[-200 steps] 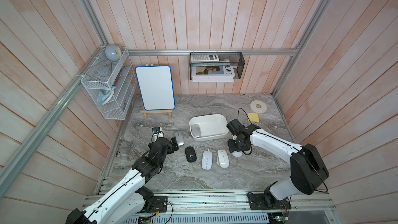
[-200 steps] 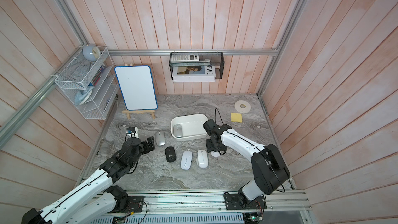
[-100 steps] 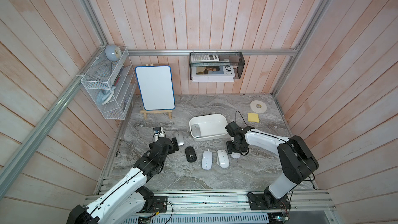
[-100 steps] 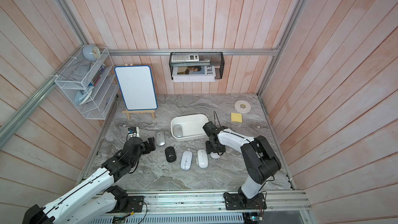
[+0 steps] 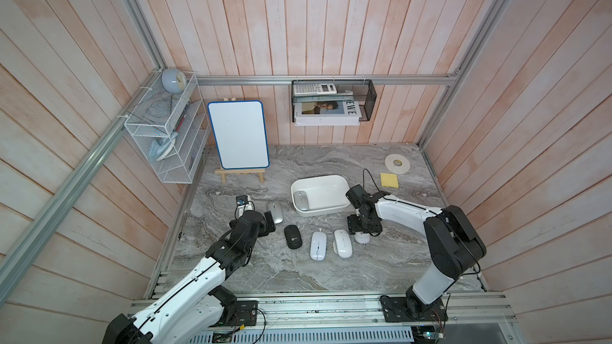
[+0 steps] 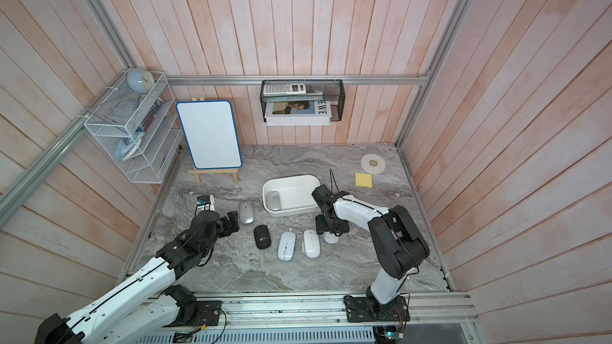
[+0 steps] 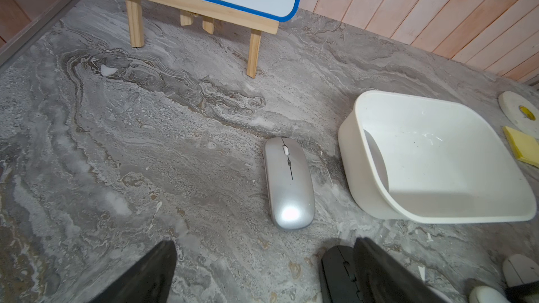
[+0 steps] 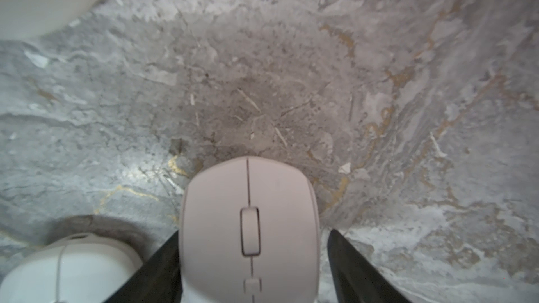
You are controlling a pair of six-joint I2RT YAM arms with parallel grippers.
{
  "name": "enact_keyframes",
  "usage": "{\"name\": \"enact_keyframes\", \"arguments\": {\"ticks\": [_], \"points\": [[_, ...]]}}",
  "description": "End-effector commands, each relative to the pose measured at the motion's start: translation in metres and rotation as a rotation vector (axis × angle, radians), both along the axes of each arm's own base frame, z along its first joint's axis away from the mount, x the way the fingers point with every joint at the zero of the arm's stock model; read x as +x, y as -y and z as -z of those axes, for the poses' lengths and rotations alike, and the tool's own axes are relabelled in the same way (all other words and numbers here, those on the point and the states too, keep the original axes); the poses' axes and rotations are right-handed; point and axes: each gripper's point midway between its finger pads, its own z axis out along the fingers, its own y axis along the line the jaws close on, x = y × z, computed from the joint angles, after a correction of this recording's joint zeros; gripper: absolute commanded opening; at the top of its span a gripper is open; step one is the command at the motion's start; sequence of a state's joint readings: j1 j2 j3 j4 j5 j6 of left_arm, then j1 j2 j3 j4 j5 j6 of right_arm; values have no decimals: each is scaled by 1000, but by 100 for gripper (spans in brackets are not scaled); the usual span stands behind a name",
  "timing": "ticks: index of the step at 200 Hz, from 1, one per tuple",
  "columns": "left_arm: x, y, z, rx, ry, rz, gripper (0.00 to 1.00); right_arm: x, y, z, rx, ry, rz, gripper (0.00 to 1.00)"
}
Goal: Take out the mouse from the storage box
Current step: Place the mouse at the center of the board.
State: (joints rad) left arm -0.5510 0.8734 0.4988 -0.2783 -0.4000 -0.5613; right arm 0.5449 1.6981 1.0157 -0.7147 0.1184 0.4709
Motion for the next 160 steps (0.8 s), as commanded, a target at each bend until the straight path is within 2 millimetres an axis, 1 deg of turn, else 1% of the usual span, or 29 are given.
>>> {"name": "enact_keyframes", "arguments": {"ticks": [1,44,56,76,92,105,140,160], "points": [[-2,2,-3,-12,-5,7,100,7,8,-15,-47,18,24,80],[3,10,-6,-23,-30,20,100,10,18,-48,-97,63,27,82],[5,11,-10,-16,-41,18,100,12,20,-59,-105,80,30,82],[7,10,-20,5,-54,11,100,16,15,-82,-92,114,29,82],[9,12,-27,10,-49,23,100,21,7,-98,-70,152,31,83],[11,13,-28,9,-42,31,100,26,-4,-109,-40,180,34,83],[11,17,-15,-27,-38,36,100,45,-39,-135,21,257,30,84],[8,23,-12,-56,-43,60,100,57,-62,-142,67,279,20,84]]}}
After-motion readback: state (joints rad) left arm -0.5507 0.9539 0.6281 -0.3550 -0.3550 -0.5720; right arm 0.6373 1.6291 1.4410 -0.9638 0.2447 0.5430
